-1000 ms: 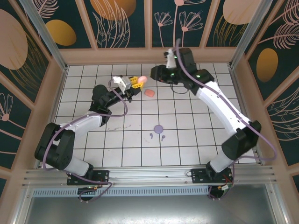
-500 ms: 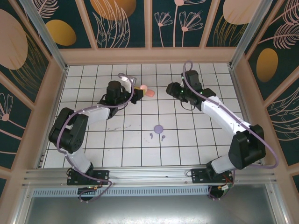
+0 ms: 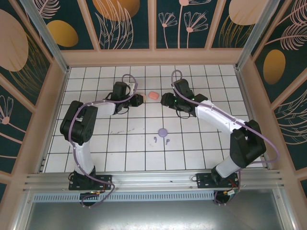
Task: Insert wireless bluetooth earbuds into charging case
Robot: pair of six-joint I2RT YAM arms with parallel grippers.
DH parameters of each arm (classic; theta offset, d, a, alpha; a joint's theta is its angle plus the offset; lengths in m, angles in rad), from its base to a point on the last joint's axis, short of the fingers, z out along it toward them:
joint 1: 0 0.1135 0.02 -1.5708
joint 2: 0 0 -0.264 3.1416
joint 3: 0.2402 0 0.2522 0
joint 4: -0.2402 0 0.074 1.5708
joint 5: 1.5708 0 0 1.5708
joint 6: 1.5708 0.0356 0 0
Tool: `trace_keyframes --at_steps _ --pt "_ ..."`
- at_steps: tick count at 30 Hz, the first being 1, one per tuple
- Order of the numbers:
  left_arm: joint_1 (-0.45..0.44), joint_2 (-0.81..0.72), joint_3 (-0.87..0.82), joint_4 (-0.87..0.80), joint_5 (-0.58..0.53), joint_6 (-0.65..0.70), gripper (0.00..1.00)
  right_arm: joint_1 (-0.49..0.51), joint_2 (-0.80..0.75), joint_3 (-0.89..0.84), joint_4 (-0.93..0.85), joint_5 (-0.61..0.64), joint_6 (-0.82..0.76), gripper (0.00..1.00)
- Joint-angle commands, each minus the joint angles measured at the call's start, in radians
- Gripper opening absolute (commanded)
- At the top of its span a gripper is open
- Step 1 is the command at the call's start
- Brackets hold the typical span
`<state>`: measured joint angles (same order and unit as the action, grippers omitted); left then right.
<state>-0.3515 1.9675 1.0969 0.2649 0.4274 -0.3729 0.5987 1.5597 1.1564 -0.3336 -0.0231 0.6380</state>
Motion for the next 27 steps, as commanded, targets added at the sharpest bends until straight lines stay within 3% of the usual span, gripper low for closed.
trace_keyframes --at_steps 1,17,27 --pt "0.009 0.045 0.037 -0.077 -0.01 -0.015 0.16 0.02 0.03 0.031 -0.031 0.033 -0.013 0.55" --pt "0.057 0.022 0.014 -0.092 -0.082 0.025 0.55 0.158 0.106 0.011 -0.226 0.148 -0.005 0.7" --pt "0.074 -0.165 -0.005 -0.101 -0.172 0.066 0.6 0.225 0.176 0.009 -0.271 0.165 0.071 0.71"
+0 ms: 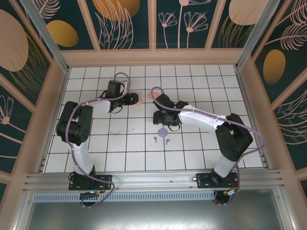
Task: Insert wireless bluetooth earbuds into charging case
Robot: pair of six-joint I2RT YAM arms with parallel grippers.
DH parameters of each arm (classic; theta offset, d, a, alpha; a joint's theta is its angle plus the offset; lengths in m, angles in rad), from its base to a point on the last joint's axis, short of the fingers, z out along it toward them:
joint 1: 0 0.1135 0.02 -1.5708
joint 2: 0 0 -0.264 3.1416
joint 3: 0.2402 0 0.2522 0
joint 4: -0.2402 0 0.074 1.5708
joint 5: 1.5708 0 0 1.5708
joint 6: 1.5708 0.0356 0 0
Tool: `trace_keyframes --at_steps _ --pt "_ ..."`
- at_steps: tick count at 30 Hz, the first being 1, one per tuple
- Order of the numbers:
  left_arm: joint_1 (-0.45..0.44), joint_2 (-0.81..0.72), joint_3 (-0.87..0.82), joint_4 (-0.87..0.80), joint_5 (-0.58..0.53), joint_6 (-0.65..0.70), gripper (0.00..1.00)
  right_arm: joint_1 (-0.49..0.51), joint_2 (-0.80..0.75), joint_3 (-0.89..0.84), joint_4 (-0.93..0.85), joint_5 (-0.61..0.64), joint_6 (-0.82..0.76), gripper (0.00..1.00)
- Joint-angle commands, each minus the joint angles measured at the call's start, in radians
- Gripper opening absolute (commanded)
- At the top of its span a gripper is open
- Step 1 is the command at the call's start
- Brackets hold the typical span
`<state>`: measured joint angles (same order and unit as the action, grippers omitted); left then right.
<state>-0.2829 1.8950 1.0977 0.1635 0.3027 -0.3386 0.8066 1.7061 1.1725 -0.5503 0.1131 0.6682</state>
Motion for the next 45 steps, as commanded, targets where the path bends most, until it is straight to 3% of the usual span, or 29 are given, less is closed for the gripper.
trace_keyframes --at_steps 1,11,18,19,26,35,40,45 --pt "0.005 -0.121 -0.009 0.003 -0.063 0.035 0.6 0.024 0.037 -0.007 -0.06 0.031 0.05 0.71" --pt "0.005 -0.372 -0.077 0.115 -0.229 -0.01 0.64 0.064 0.123 0.009 -0.117 0.054 0.137 0.71" --pt "0.006 -0.47 -0.146 0.209 -0.351 -0.042 0.88 0.081 0.167 0.028 -0.127 0.059 0.172 0.7" --pt "0.005 -0.481 -0.156 0.22 -0.366 -0.047 0.99 0.08 0.17 0.027 -0.126 0.058 0.176 0.69" --pt "0.006 -0.538 -0.241 0.315 -0.435 -0.074 0.99 0.083 0.192 0.037 -0.114 0.051 0.178 0.66" --pt "0.005 -0.519 -0.245 0.314 -0.386 -0.05 0.99 0.084 0.218 0.059 -0.1 0.042 0.134 0.56" --pt "0.006 -0.49 -0.21 0.272 -0.376 -0.101 0.99 0.075 0.198 0.059 -0.088 0.036 0.119 0.43" --pt "0.005 -0.466 -0.233 0.329 -0.299 -0.141 0.99 0.027 0.124 0.038 -0.043 0.006 0.123 0.39"
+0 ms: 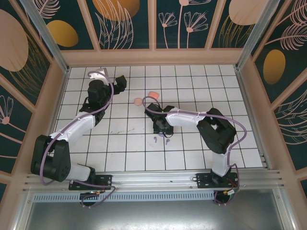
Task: Insert wireless bluetooth earbuds into charging case
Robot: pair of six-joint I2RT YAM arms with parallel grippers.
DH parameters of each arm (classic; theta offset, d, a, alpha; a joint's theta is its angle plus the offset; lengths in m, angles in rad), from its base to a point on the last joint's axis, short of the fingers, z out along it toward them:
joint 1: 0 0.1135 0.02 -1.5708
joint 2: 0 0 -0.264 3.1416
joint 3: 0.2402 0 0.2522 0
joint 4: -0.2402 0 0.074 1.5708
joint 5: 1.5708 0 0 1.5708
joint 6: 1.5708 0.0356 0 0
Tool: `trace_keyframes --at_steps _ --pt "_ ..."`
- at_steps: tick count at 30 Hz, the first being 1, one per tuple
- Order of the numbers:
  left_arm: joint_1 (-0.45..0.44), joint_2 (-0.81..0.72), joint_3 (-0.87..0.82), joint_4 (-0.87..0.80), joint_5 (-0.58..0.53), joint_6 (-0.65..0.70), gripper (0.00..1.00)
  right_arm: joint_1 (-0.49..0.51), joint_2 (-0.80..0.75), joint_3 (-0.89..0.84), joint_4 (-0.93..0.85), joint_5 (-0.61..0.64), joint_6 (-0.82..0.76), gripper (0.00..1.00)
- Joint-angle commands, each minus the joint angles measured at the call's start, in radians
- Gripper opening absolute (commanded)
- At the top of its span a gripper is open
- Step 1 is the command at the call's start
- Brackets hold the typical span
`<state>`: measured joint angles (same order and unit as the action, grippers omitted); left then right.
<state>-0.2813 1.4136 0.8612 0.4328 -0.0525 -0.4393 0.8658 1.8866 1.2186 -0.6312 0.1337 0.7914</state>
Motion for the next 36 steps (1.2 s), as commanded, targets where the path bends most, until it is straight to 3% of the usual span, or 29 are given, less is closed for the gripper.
trace_keyframes --at_steps 1,5,10,14,22,27,35,36 --pt "0.004 0.022 -0.005 0.076 0.08 -0.049 0.99 -0.05 -0.075 -0.01 0.052 -0.025 0.0 0.39" --pt "0.004 0.057 -0.055 0.179 0.205 -0.078 0.98 -0.133 -0.144 -0.003 0.116 -0.075 0.007 0.37" --pt "0.004 0.105 -0.181 0.513 0.446 -0.151 0.96 -0.258 -0.187 0.053 0.234 -0.193 0.064 0.34" --pt "0.004 0.181 -0.217 0.728 0.577 -0.238 0.94 -0.314 -0.168 0.131 0.302 -0.274 0.138 0.34" --pt "-0.001 0.358 -0.243 1.068 0.655 -0.406 0.88 -0.352 -0.108 0.231 0.421 -0.358 0.354 0.34" --pt "-0.02 0.418 -0.224 1.134 0.673 -0.436 0.81 -0.33 -0.088 0.265 0.439 -0.348 0.405 0.33" --pt "-0.054 0.517 -0.165 1.235 0.7 -0.502 0.49 -0.281 -0.046 0.332 0.428 -0.337 0.427 0.33" --pt "-0.057 0.527 -0.158 1.247 0.698 -0.511 0.49 -0.274 -0.042 0.341 0.427 -0.336 0.427 0.33"
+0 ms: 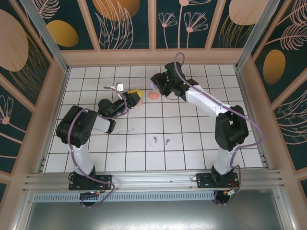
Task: Insert wireless bluetooth earbuds into charging case
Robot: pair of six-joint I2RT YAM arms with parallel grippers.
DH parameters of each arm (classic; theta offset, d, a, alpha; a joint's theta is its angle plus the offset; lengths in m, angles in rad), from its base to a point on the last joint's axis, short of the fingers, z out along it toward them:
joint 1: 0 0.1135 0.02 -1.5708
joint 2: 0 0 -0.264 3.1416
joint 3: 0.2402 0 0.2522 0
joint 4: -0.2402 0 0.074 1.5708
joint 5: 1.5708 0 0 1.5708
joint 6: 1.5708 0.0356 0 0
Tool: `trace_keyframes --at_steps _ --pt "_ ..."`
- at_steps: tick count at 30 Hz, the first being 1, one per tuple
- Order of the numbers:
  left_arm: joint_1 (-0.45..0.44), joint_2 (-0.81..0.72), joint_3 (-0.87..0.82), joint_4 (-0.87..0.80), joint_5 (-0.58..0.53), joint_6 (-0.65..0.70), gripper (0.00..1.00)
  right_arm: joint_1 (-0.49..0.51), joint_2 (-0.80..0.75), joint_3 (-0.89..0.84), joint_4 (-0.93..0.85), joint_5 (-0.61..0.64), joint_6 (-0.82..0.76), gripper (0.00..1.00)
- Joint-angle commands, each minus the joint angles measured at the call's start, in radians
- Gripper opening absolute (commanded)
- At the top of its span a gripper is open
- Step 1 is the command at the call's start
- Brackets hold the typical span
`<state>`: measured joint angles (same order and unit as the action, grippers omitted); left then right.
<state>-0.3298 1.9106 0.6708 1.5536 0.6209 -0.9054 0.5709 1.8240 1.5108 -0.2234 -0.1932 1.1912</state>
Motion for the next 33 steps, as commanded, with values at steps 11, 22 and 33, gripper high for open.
trace_keyframes --at_steps 11,22,33 --pt "-0.028 0.089 0.082 0.166 0.012 -0.069 0.42 0.082 0.077 0.127 -0.022 0.016 0.021 0.33" --pt "-0.03 0.1 0.093 0.171 -0.053 -0.07 0.43 0.106 0.086 0.131 -0.034 0.024 0.015 0.33" --pt "-0.03 0.109 0.105 0.169 -0.08 -0.072 0.41 0.116 0.092 0.126 -0.034 0.024 0.012 0.32"
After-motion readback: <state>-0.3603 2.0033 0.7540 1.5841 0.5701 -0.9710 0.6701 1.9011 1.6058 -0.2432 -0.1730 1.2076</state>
